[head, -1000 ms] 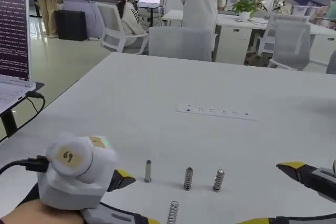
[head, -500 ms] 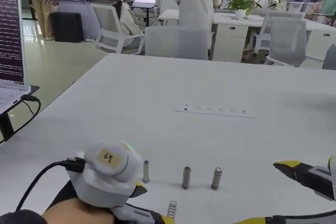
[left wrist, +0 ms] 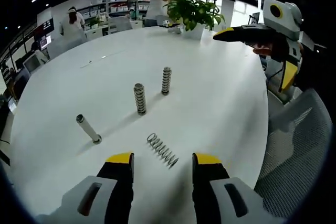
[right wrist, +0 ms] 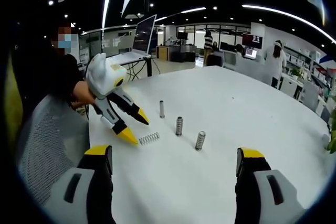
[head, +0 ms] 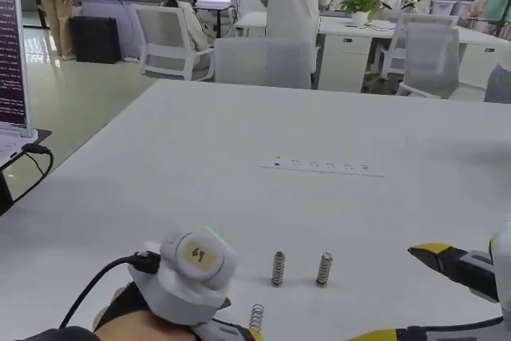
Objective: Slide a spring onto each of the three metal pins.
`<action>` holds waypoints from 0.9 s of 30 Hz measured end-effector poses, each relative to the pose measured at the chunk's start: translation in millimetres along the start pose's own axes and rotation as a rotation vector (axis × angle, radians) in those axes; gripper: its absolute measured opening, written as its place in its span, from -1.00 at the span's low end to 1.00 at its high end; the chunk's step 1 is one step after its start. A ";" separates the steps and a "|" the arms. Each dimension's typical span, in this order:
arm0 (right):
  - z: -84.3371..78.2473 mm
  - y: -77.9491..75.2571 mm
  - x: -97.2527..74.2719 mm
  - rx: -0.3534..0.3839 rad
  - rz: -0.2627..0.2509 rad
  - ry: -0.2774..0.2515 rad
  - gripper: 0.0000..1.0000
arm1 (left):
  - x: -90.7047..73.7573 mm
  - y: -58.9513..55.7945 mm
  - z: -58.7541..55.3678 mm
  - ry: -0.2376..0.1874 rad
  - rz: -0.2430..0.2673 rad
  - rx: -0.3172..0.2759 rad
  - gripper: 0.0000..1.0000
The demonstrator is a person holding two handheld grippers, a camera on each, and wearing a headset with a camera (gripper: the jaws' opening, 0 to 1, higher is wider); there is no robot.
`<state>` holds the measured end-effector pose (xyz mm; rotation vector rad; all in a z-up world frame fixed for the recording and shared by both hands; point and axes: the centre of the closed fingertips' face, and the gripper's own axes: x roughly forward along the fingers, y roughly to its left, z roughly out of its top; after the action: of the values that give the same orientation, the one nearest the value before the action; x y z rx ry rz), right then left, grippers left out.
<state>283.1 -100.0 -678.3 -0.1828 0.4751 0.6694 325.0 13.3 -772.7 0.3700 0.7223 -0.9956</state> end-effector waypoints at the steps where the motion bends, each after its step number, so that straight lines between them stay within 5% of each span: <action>1: 0.0 0.0 0.2 -0.002 0.000 0.001 0.95 | 1.9 0.1 -0.5 0.004 0.003 0.003 -0.23; 27: -0.8 3.8 2.4 -0.003 0.012 0.010 0.91 | 11.7 10.7 -13.5 0.030 0.041 0.032 -0.52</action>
<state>282.1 -96.0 -680.2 -0.1863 0.4854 0.6817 333.1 19.4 -790.9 0.4269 0.7235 -0.9651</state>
